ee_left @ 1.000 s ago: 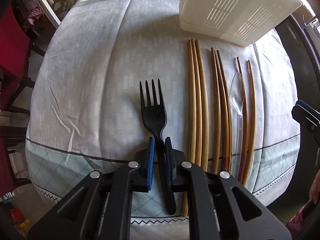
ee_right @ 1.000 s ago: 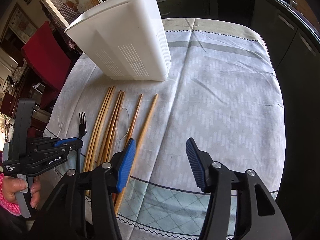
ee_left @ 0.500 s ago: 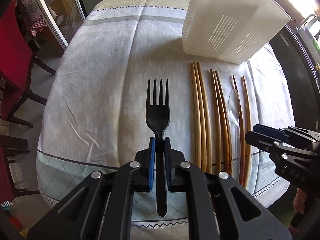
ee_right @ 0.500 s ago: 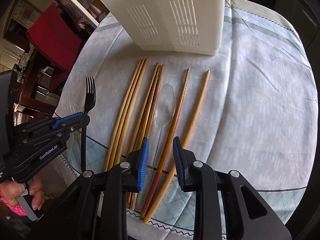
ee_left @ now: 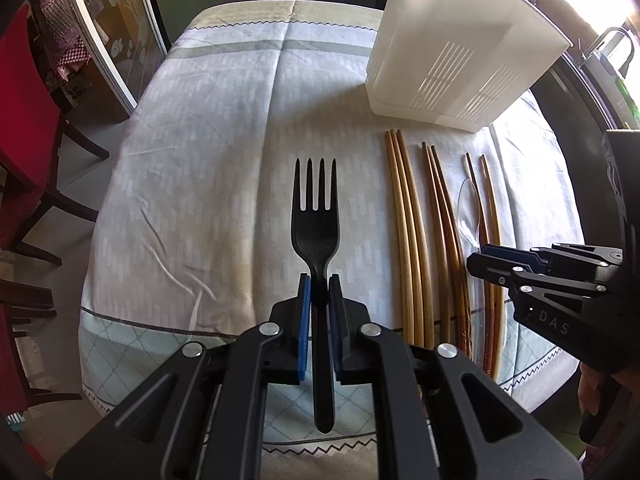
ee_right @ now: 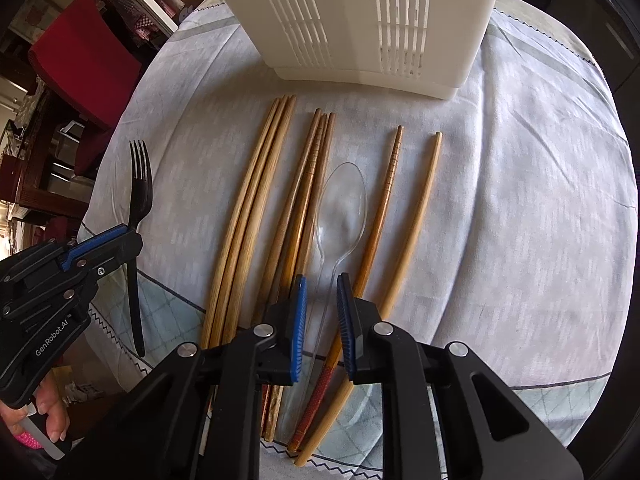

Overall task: Organize utensils
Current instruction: 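Close the right gripper on the clear spoon while the left gripper lifts the black fork, then lower the fork into the white holder and open the left gripper while the right gripper drops the spoon in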

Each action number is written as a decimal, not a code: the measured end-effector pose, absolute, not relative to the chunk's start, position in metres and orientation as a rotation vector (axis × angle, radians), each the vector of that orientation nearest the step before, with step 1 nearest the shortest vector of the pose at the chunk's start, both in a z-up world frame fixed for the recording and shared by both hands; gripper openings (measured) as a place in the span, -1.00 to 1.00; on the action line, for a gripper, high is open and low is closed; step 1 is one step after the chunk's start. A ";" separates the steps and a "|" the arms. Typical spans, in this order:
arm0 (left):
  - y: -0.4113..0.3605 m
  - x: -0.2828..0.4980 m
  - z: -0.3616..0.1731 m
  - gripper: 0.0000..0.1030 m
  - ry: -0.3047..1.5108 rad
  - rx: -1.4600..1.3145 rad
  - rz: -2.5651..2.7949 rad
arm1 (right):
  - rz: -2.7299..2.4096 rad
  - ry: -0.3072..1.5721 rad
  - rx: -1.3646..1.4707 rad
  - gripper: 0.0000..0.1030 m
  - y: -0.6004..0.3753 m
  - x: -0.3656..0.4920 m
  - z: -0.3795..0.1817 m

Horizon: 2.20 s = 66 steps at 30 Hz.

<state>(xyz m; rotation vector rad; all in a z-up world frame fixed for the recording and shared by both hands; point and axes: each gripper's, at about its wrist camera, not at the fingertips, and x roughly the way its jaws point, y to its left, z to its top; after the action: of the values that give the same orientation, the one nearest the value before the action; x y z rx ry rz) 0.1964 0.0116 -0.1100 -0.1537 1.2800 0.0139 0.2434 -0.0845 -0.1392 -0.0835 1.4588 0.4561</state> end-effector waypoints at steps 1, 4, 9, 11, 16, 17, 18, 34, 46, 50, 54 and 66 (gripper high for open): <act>0.012 0.196 -0.109 -0.83 1.277 -0.154 0.011 | 0.452 1.455 -0.089 -0.76 -0.084 0.240 -0.139; 0.012 0.195 -0.108 -0.83 1.268 -0.152 0.007 | 0.449 1.439 -0.106 -0.76 -0.079 0.239 -0.140; 0.011 0.195 -0.103 -0.83 1.246 -0.152 0.002 | 0.438 1.395 -0.128 -0.76 -0.070 0.231 -0.139; 0.011 0.195 -0.098 -0.83 1.226 -0.157 0.000 | 0.457 1.387 -0.071 -0.80 -0.076 0.230 -0.137; 0.015 0.193 -0.063 -0.83 1.126 -0.188 -0.027 | 0.527 1.291 0.085 -0.82 -0.101 0.224 -0.111; 0.015 0.194 -0.053 -0.83 1.096 -0.194 -0.035 | 0.542 1.271 0.113 -0.82 -0.106 0.223 -0.105; 0.014 0.195 -0.041 -0.83 1.060 -0.206 -0.050 | 0.560 1.249 0.145 -0.82 -0.111 0.221 -0.100; -0.020 0.303 0.070 -0.82 0.388 -0.241 -0.060 | 0.641 1.013 0.275 -0.81 -0.164 0.192 -0.056; -0.026 0.326 0.013 -0.71 0.496 -0.185 -0.093 | 0.616 0.855 0.269 -0.81 -0.178 0.204 -0.012; -0.015 0.303 0.021 -0.53 0.467 -0.210 -0.090 | 0.592 0.743 0.287 -0.81 -0.174 0.230 0.023; -0.009 0.273 0.033 -0.43 0.425 -0.197 -0.090 | 0.521 0.589 0.297 -0.81 -0.166 0.270 0.065; 0.010 0.218 0.026 -0.43 0.516 -0.145 -0.109 | 0.326 0.446 0.188 -0.81 -0.128 0.352 0.040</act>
<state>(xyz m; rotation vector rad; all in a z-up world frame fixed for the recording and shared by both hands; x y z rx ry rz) 0.2182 0.0095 0.0257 -0.1454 0.5164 -0.1092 0.3519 -0.1282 0.0402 0.1879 0.4458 0.3264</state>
